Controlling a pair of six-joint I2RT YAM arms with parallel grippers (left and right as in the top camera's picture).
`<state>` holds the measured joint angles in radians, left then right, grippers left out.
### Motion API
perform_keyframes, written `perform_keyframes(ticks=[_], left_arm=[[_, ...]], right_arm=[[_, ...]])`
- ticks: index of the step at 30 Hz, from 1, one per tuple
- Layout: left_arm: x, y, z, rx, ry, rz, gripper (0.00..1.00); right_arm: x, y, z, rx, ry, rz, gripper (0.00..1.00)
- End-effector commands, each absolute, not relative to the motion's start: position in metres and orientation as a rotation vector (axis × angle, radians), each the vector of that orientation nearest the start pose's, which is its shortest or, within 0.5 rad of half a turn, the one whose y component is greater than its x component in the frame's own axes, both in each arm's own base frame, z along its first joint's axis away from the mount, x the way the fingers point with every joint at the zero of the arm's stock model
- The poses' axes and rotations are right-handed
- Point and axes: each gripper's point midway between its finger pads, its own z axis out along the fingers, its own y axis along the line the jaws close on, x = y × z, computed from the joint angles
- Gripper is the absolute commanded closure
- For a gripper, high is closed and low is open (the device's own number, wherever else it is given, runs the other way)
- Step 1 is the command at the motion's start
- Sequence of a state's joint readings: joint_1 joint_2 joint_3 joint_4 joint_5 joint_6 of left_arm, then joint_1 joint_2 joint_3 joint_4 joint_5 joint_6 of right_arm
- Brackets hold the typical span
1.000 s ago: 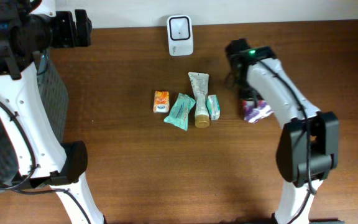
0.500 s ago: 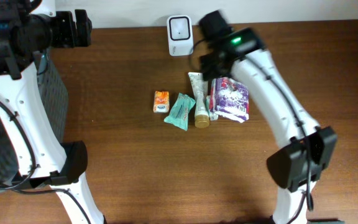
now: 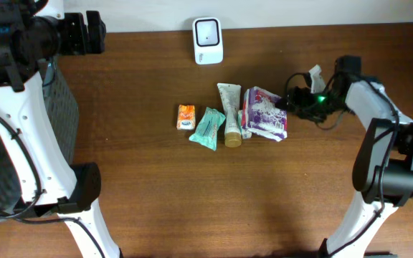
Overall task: Scan the item barcode
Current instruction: 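Lift the pink-purple box and hold it up to the white scanner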
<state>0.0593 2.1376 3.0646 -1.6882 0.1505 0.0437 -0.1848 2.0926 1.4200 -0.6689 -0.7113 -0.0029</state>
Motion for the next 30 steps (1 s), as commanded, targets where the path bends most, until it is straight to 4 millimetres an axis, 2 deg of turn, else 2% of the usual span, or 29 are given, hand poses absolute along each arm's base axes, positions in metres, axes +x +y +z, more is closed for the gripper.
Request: perform_keyframes(ticks=[1,2,3,4,5,6,9,12,13,15,16,18,19,20,21,24,26,30], left_arm=[[0.437,0.0,0.402,0.052,2.319,-0.137,0.01],[0.437,0.0,0.402,0.052,2.319,-0.137,0.01],[0.437,0.0,0.402,0.052,2.319,-0.137,0.01],[0.437,0.0,0.402,0.052,2.319,-0.137,0.01],[0.437,-0.001,0.402,0.052,2.319,-0.137,0.01],[0.437,0.0,0.402,0.052,2.319,-0.137,0.01],[0.437,0.0,0.402,0.052,2.319,-0.137,0.01],[0.437,-0.001,0.402,0.052,2.319,-0.137,0.01],[0.437,0.0,0.402,0.052,2.319,-0.137,0.01],[0.437,0.0,0.402,0.052,2.319,-0.137,0.01],[0.437,-0.001,0.402,0.052,2.319,-0.137,0.01],[0.437,0.0,0.402,0.052,2.319,-0.137,0.01],[0.437,0.0,0.402,0.052,2.319,-0.137,0.01],[0.437,0.0,0.402,0.052,2.319,-0.137,0.01],[0.437,0.0,0.402,0.052,2.319,-0.137,0.01],[0.437,0.0,0.402,0.052,2.319,-0.137,0.01],[0.437,0.0,0.402,0.052,2.319,-0.137,0.01],[0.437,0.0,0.402,0.052,2.319,-0.137,0.01]], right_arm=[[0.431,0.048,0.035,0.156,2.619,1.137,0.18],[0.43,0.053,0.034,0.14,2.602,1.164,0.24],[0.428,0.057,0.032,0.128,2.607,1.166,0.35],[0.427,0.061,0.032,0.118,2.611,1.171,0.5],[0.427,0.068,0.032,0.099,2.615,1.176,0.83],[0.427,0.076,0.037,0.074,2.6,1.212,0.96],[0.435,0.08,0.068,0.105,2.548,1.285,0.96],[0.449,0.078,0.139,0.041,2.467,1.217,0.96],[0.451,0.079,0.174,-0.005,2.431,1.155,0.96],[0.455,0.083,0.219,-0.002,2.401,0.971,0.96],[0.456,0.084,0.242,0.035,2.382,0.797,0.96],[0.456,0.089,0.267,0.138,2.333,0.577,0.96],[0.455,0.103,0.282,0.161,2.282,0.505,0.96],[0.454,0.118,0.291,0.126,2.248,0.495,0.96],[0.453,0.145,0.301,0.057,2.208,0.522,0.96],[0.445,0.197,0.309,-0.045,2.166,0.594,0.96],[0.445,0.201,0.308,0.033,2.168,0.59,0.96],[0.444,0.201,0.306,0.037,2.177,0.586,0.96]])
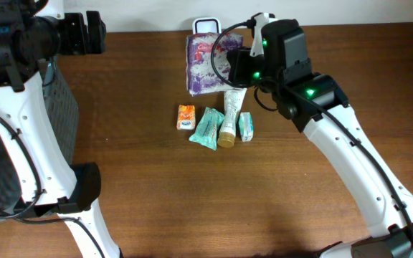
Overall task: Scan the item barcode
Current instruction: 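Lift the pink-purple box and hold it up to the white scanner, then lower the pink-purple box back onto the table right of the row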
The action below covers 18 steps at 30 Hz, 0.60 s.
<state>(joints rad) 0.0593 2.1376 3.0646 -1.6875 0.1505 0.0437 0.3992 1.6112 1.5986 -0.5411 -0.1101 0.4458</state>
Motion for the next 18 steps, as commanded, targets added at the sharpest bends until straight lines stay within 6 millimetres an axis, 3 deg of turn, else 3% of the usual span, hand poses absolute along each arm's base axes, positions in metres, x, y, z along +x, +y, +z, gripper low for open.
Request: perform_keyframes(ticks=[1,4,7,10,11,13,15,18], left_arm=[[0.437,0.0,0.402,0.052,2.319,-0.137,0.01],[0.437,0.0,0.402,0.052,2.319,-0.137,0.01],[0.437,0.0,0.402,0.052,2.319,-0.137,0.01],[0.437,0.0,0.402,0.052,2.319,-0.137,0.01],[0.437,-0.001,0.402,0.052,2.319,-0.137,0.01],[0.437,-0.001,0.402,0.052,2.319,-0.137,0.01],[0.437,-0.001,0.402,0.052,2.319,-0.137,0.01],[0.437,-0.001,0.402,0.052,2.319,-0.137,0.01]], right_arm=[[0.444,0.201,0.306,0.037,2.177,0.586,0.96],[0.444,0.199,0.305,0.042,2.179,0.577,0.96],[0.448,0.178,0.297,0.115,2.192,0.439,0.96],[0.444,0.142,0.274,0.21,2.256,0.185,0.96],[0.439,0.111,0.256,0.273,2.289,-0.041,0.96],[0.434,0.077,0.241,0.324,2.294,-0.322,0.96],[0.428,0.03,0.21,0.35,2.325,-0.7,0.96],[0.424,0.0,0.184,0.341,2.362,-0.931,0.96]])
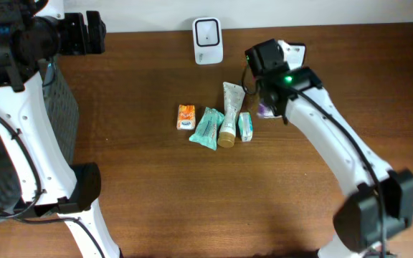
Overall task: Scan the item barcode
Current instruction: 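Lower the pink-purple box back onto the table right of the row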
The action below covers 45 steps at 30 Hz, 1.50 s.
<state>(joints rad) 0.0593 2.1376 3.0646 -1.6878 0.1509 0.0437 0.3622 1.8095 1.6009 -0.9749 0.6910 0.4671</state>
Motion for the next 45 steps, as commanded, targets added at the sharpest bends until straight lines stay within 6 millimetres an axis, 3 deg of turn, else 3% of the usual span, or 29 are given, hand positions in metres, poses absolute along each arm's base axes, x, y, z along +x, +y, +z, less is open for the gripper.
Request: perform_keyframes(ticks=[1,3,5,8,10,13,15,17,19,22,25,27,32,35,36,37,38,40,42,44,45], left_arm=[[0.437,0.0,0.402,0.052,2.319,-0.137,0.01],[0.437,0.0,0.402,0.052,2.319,-0.137,0.01],[0.437,0.0,0.402,0.052,2.319,-0.137,0.01],[0.437,-0.001,0.402,0.052,2.319,-0.137,0.01],[0.437,0.0,0.402,0.052,2.319,-0.137,0.01],[0.437,-0.001,0.402,0.052,2.319,-0.137,0.01],[0.437,-0.001,0.402,0.052,2.319,-0.137,0.01],[0.437,-0.001,0.402,0.052,2.319,-0.137,0.01],[0.437,0.0,0.402,0.052,2.319,-0.137,0.01],[0.437,0.0,0.402,0.052,2.319,-0.137,0.01],[0.437,0.0,0.402,0.052,2.319,-0.137,0.01],[0.437,-0.001,0.402,0.052,2.319,-0.137,0.01],[0.437,0.0,0.402,0.052,2.319,-0.137,0.01],[0.437,-0.001,0.402,0.052,2.319,-0.137,0.01],[0.437,0.0,0.402,0.052,2.319,-0.137,0.01],[0.437,0.0,0.402,0.052,2.319,-0.137,0.01],[0.437,-0.001,0.402,0.052,2.319,-0.137,0.01],[0.437,0.0,0.402,0.052,2.319,-0.137,0.01],[0.437,-0.001,0.402,0.052,2.319,-0.137,0.01],[0.437,0.0,0.402,0.052,2.319,-0.137,0.01],[0.437,-0.001,0.402,0.052,2.319,-0.137,0.01]], right_arm=[[0.422,-0.009,0.175,0.334,2.378,-1.002,0.96],[0.42,-0.021,0.152,0.32,2.438,-1.081,0.94],[0.421,-0.018,0.132,0.305,2.493,-1.07,0.86],[0.423,0.006,0.09,0.284,2.654,-0.878,0.66],[0.426,0.037,0.069,0.263,2.766,-0.623,0.54],[0.435,0.08,0.075,0.203,2.806,-0.36,0.53],[0.448,0.107,0.099,0.09,2.778,-0.263,0.45],[0.458,0.108,0.119,0.026,2.738,-0.275,0.39],[0.465,0.091,0.126,0.026,2.699,-0.373,0.36],[0.459,0.046,0.108,0.096,2.709,-0.573,0.36],[0.449,0.009,0.077,0.164,2.727,-0.692,0.37],[0.445,-0.004,0.061,0.195,2.733,-0.7,0.37],[0.437,-0.01,0.024,0.12,2.726,-0.715,0.42],[0.432,-0.019,0.014,0.131,2.701,-0.771,0.43],[0.43,-0.021,0.012,0.132,2.708,-0.774,0.47],[0.427,-0.023,0.01,0.135,2.717,-0.778,0.64],[0.424,-0.026,0.01,0.124,2.733,-0.786,0.93],[0.417,-0.027,0.011,0.098,2.768,-0.807,0.96],[0.419,-0.022,0.025,0.09,2.8,-0.765,0.96],[0.428,-0.013,0.05,0.103,2.803,-0.687,0.96],[0.437,0.0,0.07,0.107,2.804,-0.565,0.96]])
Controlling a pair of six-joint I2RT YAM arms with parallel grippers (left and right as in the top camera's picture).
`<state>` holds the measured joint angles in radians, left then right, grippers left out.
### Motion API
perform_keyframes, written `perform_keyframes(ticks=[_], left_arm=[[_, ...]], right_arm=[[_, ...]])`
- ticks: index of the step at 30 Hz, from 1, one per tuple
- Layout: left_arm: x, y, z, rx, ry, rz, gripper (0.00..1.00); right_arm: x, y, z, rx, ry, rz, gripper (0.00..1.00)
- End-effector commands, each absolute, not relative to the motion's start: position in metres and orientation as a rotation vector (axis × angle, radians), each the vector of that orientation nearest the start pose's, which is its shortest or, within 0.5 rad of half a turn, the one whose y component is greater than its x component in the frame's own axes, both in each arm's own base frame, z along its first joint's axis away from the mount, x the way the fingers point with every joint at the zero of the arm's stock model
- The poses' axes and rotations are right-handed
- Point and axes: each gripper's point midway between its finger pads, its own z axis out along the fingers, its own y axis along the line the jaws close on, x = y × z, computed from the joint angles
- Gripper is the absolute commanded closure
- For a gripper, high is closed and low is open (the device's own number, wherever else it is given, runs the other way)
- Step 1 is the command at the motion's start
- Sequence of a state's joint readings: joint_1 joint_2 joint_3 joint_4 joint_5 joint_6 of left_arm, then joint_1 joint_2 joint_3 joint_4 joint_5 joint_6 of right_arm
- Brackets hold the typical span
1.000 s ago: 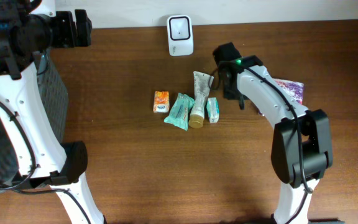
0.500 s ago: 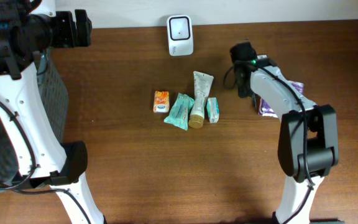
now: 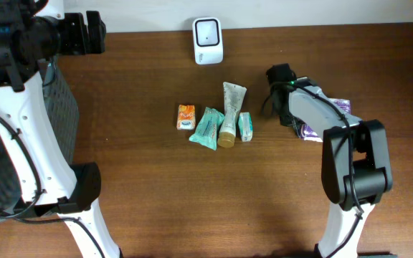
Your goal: Scan the item barcode
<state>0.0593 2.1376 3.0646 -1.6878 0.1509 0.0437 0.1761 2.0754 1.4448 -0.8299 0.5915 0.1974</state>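
Observation:
The white barcode scanner (image 3: 207,40) stands at the table's far edge. A purple and white packet (image 3: 338,107) lies flat on the table at the right, partly hidden under my right arm. My right gripper (image 3: 312,123) is low over that packet. The arm hides its fingers, so whether it still holds the packet does not show. My left arm is at the top left, its black gripper end (image 3: 86,33) far from the items, fingers unclear.
A row of items lies mid-table: an orange packet (image 3: 186,117), a teal packet (image 3: 208,127), a cream tube (image 3: 229,113) and a small green box (image 3: 245,126). A dark mesh bin (image 3: 59,122) stands at the left.
The right arm was just right of the tube with the purple packet under it. Now arm and packet are further right, and the packet lies flat on the table.
The purple packet first lay beside the tube with my right gripper at its right edge. Then it was held up in front of the scanner. Then it was away from the scanner, right of the tube. Now it lies at the table's right.

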Motion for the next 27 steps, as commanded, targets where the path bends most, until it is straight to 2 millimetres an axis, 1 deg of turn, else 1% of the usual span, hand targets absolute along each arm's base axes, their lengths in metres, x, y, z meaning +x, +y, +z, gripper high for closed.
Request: perform_keyframes(ticks=[1,2,4,5,6,7,8,9,10,12,15,16,17,18,20,21,23,24,25,26,27], left_arm=[[0.437,0.0,0.402,0.052,2.319,-0.137,0.01],[0.437,0.0,0.402,0.052,2.319,-0.137,0.01],[0.437,-0.001,0.402,0.052,2.319,-0.137,0.01],[0.437,0.0,0.402,0.052,2.319,-0.137,0.01],[0.437,0.0,0.402,0.052,2.319,-0.137,0.01],[0.437,-0.001,0.402,0.052,2.319,-0.137,0.01],[0.437,-0.001,0.402,0.052,2.319,-0.137,0.01],[0.437,0.0,0.402,0.052,2.319,-0.137,0.01],[0.437,0.0,0.402,0.052,2.319,-0.137,0.01],[0.437,-0.001,0.402,0.052,2.319,-0.137,0.01],[0.437,-0.001,0.402,0.052,2.319,-0.137,0.01],[0.437,0.0,0.402,0.052,2.319,-0.137,0.01],[0.437,-0.001,0.402,0.052,2.319,-0.137,0.01],[0.437,0.0,0.402,0.052,2.319,-0.137,0.01],[0.437,-0.001,0.402,0.052,2.319,-0.137,0.01],[0.437,-0.001,0.402,0.052,2.319,-0.137,0.01],[0.437,0.0,0.402,0.052,2.319,-0.137,0.01],[0.437,0.0,0.402,0.052,2.319,-0.137,0.01],[0.437,0.0,0.402,0.052,2.319,-0.137,0.01],[0.437,-0.001,0.402,0.052,2.319,-0.137,0.01],[0.437,0.0,0.402,0.052,2.319,-0.137,0.01]], right_arm=[[0.445,0.017,0.087,0.104,2.806,-0.415,0.96],[0.453,0.045,0.112,0.071,2.8,-0.161,0.96],[0.462,0.086,0.15,-0.02,2.756,0.193,0.96],[0.463,0.096,0.161,-0.034,2.738,0.294,0.96],[0.463,0.11,0.172,-0.052,2.716,0.461,0.96],[0.461,0.116,0.177,-0.058,2.704,0.579,0.96],[0.459,0.116,0.179,-0.042,2.7,0.681,0.96],[0.457,0.108,0.177,-0.008,2.707,0.725,0.96],[0.456,0.1,0.173,0.023,2.718,0.724,0.96],[0.446,0.059,0.147,0.148,2.776,0.706,0.96],[0.421,0.019,0.096,0.204,2.862,0.697,0.96],[0.414,0.009,0.083,0.25,2.876,0.699,0.96],[0.405,-0.01,0.071,0.334,2.887,0.697,0.96],[0.4,-0.027,0.07,0.411,2.885,0.697,0.96],[0.395,-0.064,0.082,0.547,2.854,0.688,0.96],[0.394,-0.078,0.09,0.599,2.836,0.687,0.89],[0.391,-0.095,0.106,0.655,2.818,0.681,0.55],[0.392,-0.099,0.113,0.664,2.812,0.677,0.4],[0.393,-0.1,0.116,0.622,2.812,0.67,0.3],[0.393,-0.099,0.115,0.569,2.818,0.662,0.25],[0.389,-0.105,0.11,0.552,2.848,0.6,0.25]])
